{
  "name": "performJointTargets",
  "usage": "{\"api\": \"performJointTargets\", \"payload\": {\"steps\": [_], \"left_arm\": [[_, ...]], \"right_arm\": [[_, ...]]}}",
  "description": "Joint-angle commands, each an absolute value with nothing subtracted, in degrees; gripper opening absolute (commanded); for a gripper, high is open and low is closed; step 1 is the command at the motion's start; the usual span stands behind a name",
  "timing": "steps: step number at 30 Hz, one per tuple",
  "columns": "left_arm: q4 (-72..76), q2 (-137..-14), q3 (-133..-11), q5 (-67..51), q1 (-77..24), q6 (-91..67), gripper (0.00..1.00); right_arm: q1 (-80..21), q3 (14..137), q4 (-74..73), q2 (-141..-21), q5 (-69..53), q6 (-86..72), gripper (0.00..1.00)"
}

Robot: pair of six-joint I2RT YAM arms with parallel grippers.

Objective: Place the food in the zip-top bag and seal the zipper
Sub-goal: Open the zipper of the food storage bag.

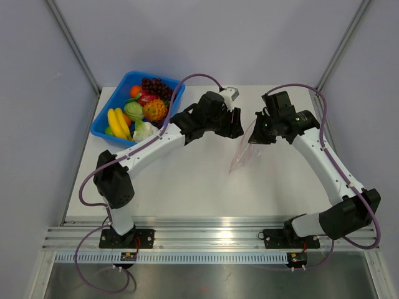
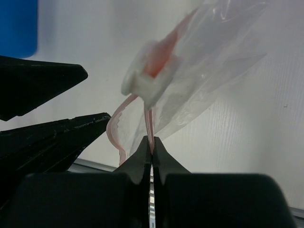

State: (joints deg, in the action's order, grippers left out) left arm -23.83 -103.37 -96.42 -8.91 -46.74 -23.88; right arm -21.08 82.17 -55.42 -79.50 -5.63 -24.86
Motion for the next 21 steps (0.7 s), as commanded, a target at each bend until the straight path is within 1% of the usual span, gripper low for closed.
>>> {"api": "performJointTargets", "payload": {"steps": [1, 8, 21], "left_arm": [[-20.93, -102.84, -97.66, -10.01, -47.20, -24.17, 0.53], [-11.08, -96.69, -87.73, -14.50, -47.72, -26.02, 0.53], [-7.03, -94.66, -83.67, -13.54, -49.92, -27.60, 0.53]], "right_arm": [[-21.71, 83.32, -55.11, -77.34, -5.98, -25.49, 0.00], [-21.80, 83.23, -54.58, -77.52, -6.15, -25.93, 0.00], [-21.88, 82.44, -54.32, -77.08, -6.15, -26.45, 0.00]]}}
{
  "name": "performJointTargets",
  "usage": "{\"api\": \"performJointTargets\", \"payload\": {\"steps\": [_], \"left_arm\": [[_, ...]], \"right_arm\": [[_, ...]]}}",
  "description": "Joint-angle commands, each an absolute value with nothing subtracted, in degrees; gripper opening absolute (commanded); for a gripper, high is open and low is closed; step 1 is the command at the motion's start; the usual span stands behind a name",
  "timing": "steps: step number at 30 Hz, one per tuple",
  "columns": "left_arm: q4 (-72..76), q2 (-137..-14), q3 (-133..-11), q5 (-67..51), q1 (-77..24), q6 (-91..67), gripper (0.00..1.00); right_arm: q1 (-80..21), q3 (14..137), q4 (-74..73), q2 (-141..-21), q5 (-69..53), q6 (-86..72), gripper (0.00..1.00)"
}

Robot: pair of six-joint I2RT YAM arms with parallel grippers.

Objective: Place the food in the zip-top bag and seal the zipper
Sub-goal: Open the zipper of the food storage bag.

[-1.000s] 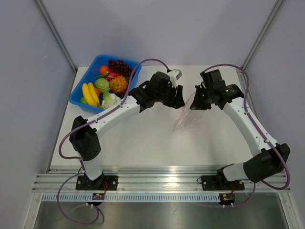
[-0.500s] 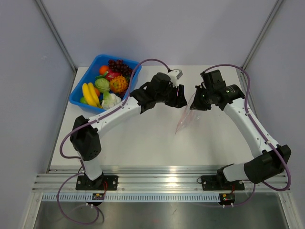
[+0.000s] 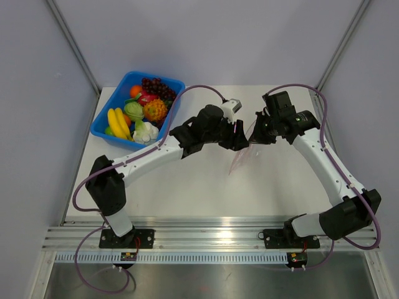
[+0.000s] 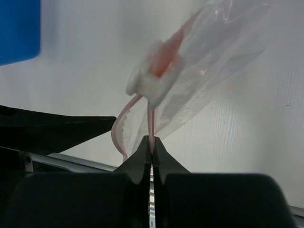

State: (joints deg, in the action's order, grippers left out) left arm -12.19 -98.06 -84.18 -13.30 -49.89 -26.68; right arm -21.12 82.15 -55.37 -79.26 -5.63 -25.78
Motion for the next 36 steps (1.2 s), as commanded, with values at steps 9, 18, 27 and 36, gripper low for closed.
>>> {"api": "performJointTargets", "payload": {"steps": [9, 18, 27, 36], "left_arm": [[-12.47, -98.61, -89.29, -10.02, -50.62, -26.28, 0.46], [-16.87, -102.57, -95.09, -5.63, -51.68, -26.19, 0.36], [-21.79, -103.80, -96.24, -1.41, -51.42, -25.66, 0.10], [-19.96, -102.83, -93.96, -7.29, -48.87, -29.88, 0.00]], "right_arm": [[-21.88, 82.71, -54.23, -76.82, -6.77, -26.98, 0.00], [-21.97, 82.00, -54.67, -76.38, -6.33, -27.33, 0.00], [-21.97, 82.09, -57.39, -74.80, -2.64, -26.81, 0.00], [-22.06, 83.06, -58.19, -71.64, 4.83, -28.65, 0.01]]}}
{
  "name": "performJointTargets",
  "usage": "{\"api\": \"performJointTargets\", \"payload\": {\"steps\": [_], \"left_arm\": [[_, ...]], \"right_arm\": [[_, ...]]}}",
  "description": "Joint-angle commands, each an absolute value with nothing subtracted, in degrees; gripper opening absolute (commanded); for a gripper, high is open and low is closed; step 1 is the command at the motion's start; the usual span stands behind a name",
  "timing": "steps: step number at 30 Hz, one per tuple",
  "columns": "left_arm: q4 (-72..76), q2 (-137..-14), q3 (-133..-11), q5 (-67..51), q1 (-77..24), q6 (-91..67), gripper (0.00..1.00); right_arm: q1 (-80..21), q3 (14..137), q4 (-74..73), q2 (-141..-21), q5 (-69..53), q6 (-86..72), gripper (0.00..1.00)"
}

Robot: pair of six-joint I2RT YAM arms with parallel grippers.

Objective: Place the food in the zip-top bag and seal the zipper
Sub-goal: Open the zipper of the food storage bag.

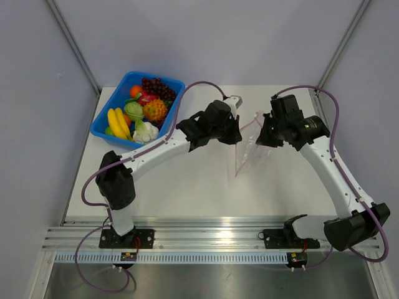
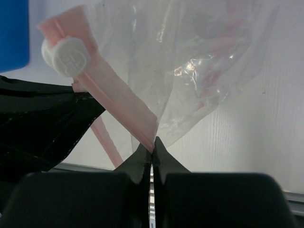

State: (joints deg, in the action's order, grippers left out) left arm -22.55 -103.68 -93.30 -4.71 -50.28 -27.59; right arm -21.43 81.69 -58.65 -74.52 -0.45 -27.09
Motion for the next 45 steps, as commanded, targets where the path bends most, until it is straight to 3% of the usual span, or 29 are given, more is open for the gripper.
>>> {"api": "performJointTargets", "payload": {"steps": [1, 8, 13, 15, 18, 27, 30, 33, 36, 39, 42, 45], "left_arm": [[-19.26, -102.83, -93.87, -8.60, -48.52, -31.27, 0.00], [-17.84, -104.06, -95.27, -11.77, -48.25, -35.59, 0.00], [-16.18, -103.62, -93.52, -12.65, -48.08, -37.17, 0.00], [-15.39, -103.54, -92.82, -13.44, -47.73, -37.79, 0.00], [-14.76, -103.54, -92.29, -14.06, -47.64, -38.58, 0.00], [-15.20, -102.83, -91.76, -13.80, -47.55, -38.32, 0.00], [-15.56, -102.75, -91.50, -13.62, -47.55, -38.32, 0.00], [-15.47, -102.66, -91.41, -13.62, -47.46, -38.50, 0.00], [-15.56, -102.48, -91.14, -13.62, -47.55, -38.41, 0.00], [-16.17, -102.13, -90.53, -13.54, -47.20, -37.97, 0.00], [-11.54, -101.08, -87.02, -22.01, -44.75, -38.14, 0.00], [-12.46, -101.69, -85.87, -27.23, -42.19, -36.31, 0.00]], "right_arm": [[-22.06, 83.23, -56.79, -71.28, 5.53, -28.91, 0.04], [-26.18, 82.88, -52.39, -72.86, 6.15, -31.11, 0.43], [-27.86, 78.93, -48.96, -72.33, 5.53, -33.39, 0.58], [-28.47, 77.53, -47.73, -71.81, 5.54, -34.36, 0.59], [-29.44, 75.86, -46.59, -71.54, 6.76, -35.59, 0.59], [-32.69, 77.16, -49.92, -75.67, 20.29, -36.48, 0.39], [-34.19, 78.83, -51.50, -77.95, 24.16, -36.47, 0.40], [-35.77, 80.41, -52.12, -80.41, 26.88, -36.91, 0.50], [-36.30, 80.42, -51.07, -82.00, 28.73, -37.53, 0.50], [-36.30, 80.86, -52.38, -83.31, 32.51, -37.79, 0.42], [-36.12, 81.39, -55.45, -83.41, 40.40, -37.44, 0.34], [-35.16, 80.95, -54.59, -82.09, 41.40, -34.64, 0.20]]}}
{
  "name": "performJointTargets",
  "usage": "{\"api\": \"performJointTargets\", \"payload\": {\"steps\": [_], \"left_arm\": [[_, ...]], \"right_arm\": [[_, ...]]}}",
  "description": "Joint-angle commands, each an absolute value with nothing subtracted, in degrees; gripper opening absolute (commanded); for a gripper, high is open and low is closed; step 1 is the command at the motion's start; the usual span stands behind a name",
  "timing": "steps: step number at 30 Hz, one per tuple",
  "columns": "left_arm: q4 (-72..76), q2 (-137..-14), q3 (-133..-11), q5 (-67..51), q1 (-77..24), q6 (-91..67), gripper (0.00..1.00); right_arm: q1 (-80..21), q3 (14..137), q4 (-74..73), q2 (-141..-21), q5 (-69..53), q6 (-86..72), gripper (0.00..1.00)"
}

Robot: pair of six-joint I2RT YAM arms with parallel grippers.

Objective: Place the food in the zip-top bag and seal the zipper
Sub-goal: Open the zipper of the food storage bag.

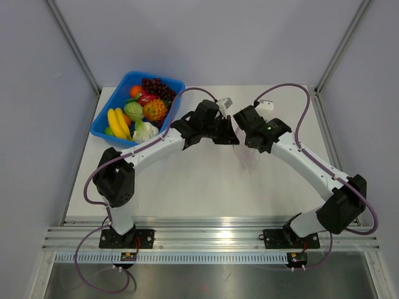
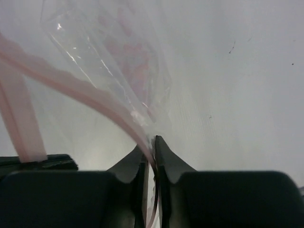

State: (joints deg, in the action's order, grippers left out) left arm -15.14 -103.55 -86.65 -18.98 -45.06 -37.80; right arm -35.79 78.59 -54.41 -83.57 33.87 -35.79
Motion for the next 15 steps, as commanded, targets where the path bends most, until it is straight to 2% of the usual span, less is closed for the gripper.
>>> {"api": "performJointTargets", "payload": {"steps": [1, 2, 3, 11, 15], "left_arm": [[-13.18, -102.30, -86.04, -28.12, -41.84, -35.52, 0.00], [-13.62, -102.48, -86.22, -28.65, -41.40, -34.72, 0.00], [-15.19, -102.83, -86.66, -29.00, -41.31, -33.24, 0.00], [-23.46, -104.94, -90.43, -29.01, -38.59, -26.99, 0.00], [-28.11, -108.09, -98.67, -31.71, -37.71, -24.88, 0.00]], "right_arm": [[-35.07, 81.03, -54.06, -81.65, 41.14, -33.50, 0.14], [-35.07, 81.30, -53.79, -81.48, 40.78, -32.96, 0.04], [-35.16, 81.82, -53.79, -81.74, 40.69, -32.87, 0.00], [-35.16, 92.88, -63.01, -85.95, 49.30, -30.77, 0.00], [-35.07, 99.30, -67.92, -87.62, 54.21, -29.79, 0.00]]}}
